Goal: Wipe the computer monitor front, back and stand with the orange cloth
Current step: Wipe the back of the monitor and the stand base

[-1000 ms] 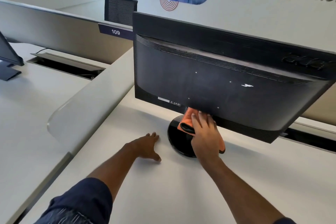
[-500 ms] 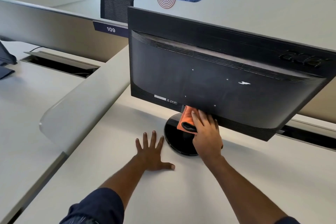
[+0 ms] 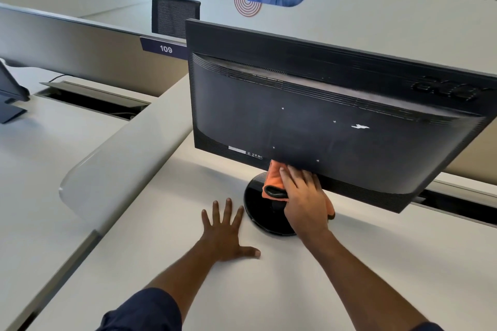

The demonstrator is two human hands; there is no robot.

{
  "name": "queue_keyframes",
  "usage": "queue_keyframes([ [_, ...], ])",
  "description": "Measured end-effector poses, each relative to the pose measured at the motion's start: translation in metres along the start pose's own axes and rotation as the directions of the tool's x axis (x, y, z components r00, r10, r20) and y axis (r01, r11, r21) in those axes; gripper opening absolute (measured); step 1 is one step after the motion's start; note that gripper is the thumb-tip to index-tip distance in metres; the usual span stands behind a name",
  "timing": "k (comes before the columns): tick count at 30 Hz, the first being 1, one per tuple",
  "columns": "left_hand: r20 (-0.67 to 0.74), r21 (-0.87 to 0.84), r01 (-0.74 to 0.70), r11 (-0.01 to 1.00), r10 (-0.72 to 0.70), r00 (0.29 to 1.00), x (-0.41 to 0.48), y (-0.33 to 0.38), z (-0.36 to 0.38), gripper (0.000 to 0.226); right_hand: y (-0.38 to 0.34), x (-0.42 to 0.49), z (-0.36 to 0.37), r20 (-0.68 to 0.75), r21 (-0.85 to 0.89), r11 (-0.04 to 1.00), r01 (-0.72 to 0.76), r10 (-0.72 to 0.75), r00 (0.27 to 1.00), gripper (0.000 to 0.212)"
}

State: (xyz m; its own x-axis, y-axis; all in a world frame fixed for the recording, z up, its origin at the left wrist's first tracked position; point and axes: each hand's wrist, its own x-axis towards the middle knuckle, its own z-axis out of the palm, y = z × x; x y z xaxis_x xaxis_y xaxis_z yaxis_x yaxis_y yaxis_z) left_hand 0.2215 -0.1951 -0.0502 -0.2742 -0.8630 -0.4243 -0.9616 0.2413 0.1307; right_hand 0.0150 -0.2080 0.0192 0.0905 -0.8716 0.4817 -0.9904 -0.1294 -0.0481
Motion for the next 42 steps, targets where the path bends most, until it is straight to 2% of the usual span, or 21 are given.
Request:
queue_keyframes([
  [4, 0.012, 0.002, -0.005, 1.000, 0.005, 1.000, 0.001, 0.000, 0.000, 0.137, -0.010, -0.007, 0.005, 0.047, 0.141, 0.947, -0.290, 0.286, 0.957, 0.080],
  [6, 0.016, -0.002, -0.004, 1.000, 0.004, 1.000, 0.001, 0.001, -0.001, 0.138, -0.019, -0.013, 0.010, 0.070, 0.267, 0.892, -0.364, 0.359, 0.931, 0.086],
  [9, 0.014, -0.007, -0.001, 1.000, 0.001, 1.000, 0.001, 0.000, -0.001, 0.139, -0.030, -0.016, 0.012, 0.078, 0.398, 0.790, -0.467, 0.477, 0.875, 0.083],
  [11, 0.017, -0.011, -0.005, 1.000, 0.005, 1.000, 0.001, 0.000, -0.001, 0.139, -0.035, -0.017, 0.013, 0.074, 0.451, 0.735, -0.506, 0.534, 0.842, 0.081],
  [16, 0.016, -0.009, -0.006, 1.000, 0.006, 1.000, 0.000, 0.000, -0.001, 0.134, -0.030, -0.018, 0.017, 0.046, 0.447, 0.748, -0.490, 0.528, 0.848, 0.083],
  [20, 0.021, -0.018, -0.003, 1.000, 0.003, 1.000, 0.001, 0.000, -0.001, 0.132, -0.020, -0.025, 0.017, 0.083, 0.491, 0.688, -0.534, 0.574, 0.815, 0.084],
  [21, 0.023, -0.022, -0.003, 1.000, 0.003, 1.000, 0.000, 0.000, -0.002, 0.132, -0.016, -0.029, 0.018, 0.085, 0.474, 0.704, -0.529, 0.561, 0.823, 0.083],
  [23, 0.026, -0.023, -0.004, 1.000, 0.004, 1.000, 0.000, 0.000, -0.002, 0.131, -0.008, -0.041, 0.021, 0.094, 0.352, 0.803, -0.480, 0.480, 0.872, 0.084],
  [26, 0.024, -0.022, -0.005, 1.000, 0.005, 1.000, 0.001, 0.000, -0.001, 0.131, 0.006, -0.051, 0.028, 0.186, 0.036, 0.932, -0.362, 0.350, 0.918, 0.096],
  [28, 0.024, -0.021, -0.005, 1.000, 0.005, 1.000, 0.002, 0.000, -0.001, 0.130, 0.009, -0.047, 0.028, 0.243, -0.122, 0.946, -0.301, 0.323, 0.915, 0.095],
  [30, 0.020, -0.021, -0.002, 1.000, 0.003, 1.000, 0.001, 0.000, 0.000, 0.130, 0.008, -0.040, 0.024, 0.284, -0.207, 0.946, -0.249, 0.301, 0.910, 0.088],
  [32, 0.016, -0.024, -0.002, 1.000, 0.002, 1.000, 0.001, 0.000, 0.000, 0.131, 0.008, -0.032, 0.018, 0.312, -0.265, 0.937, -0.227, 0.306, 0.899, 0.080],
  [34, 0.010, -0.030, -0.007, 1.000, 0.007, 1.000, 0.001, -0.001, 0.001, 0.130, 0.010, -0.024, 0.008, 0.368, -0.326, 0.912, -0.250, 0.366, 0.855, 0.070],
  [36, 0.001, -0.030, -0.015, 0.999, 0.015, 1.000, 0.001, -0.001, 0.001, 0.129, 0.017, -0.019, 0.004, 0.328, -0.369, 0.876, -0.311, 0.436, 0.838, 0.053],
  [38, -0.022, -0.030, -0.018, 0.999, 0.017, 1.000, 0.000, -0.001, 0.003, 0.126, 0.022, -0.021, 0.006, 0.234, -0.339, 0.870, -0.357, 0.446, 0.864, 0.040],
  [40, -0.083, -0.036, -0.008, 0.999, 0.005, 0.997, 0.000, 0.000, 0.007, 0.121, 0.021, -0.027, 0.011, 0.225, -0.258, 0.909, -0.327, 0.385, 0.895, 0.046],
  [42, -0.137, -0.039, 0.004, 0.999, -0.009, 0.991, 0.000, 0.000, 0.012, 0.119, 0.017, -0.038, 0.019, 0.382, -0.203, 0.956, -0.214, 0.278, 0.881, 0.059],
])
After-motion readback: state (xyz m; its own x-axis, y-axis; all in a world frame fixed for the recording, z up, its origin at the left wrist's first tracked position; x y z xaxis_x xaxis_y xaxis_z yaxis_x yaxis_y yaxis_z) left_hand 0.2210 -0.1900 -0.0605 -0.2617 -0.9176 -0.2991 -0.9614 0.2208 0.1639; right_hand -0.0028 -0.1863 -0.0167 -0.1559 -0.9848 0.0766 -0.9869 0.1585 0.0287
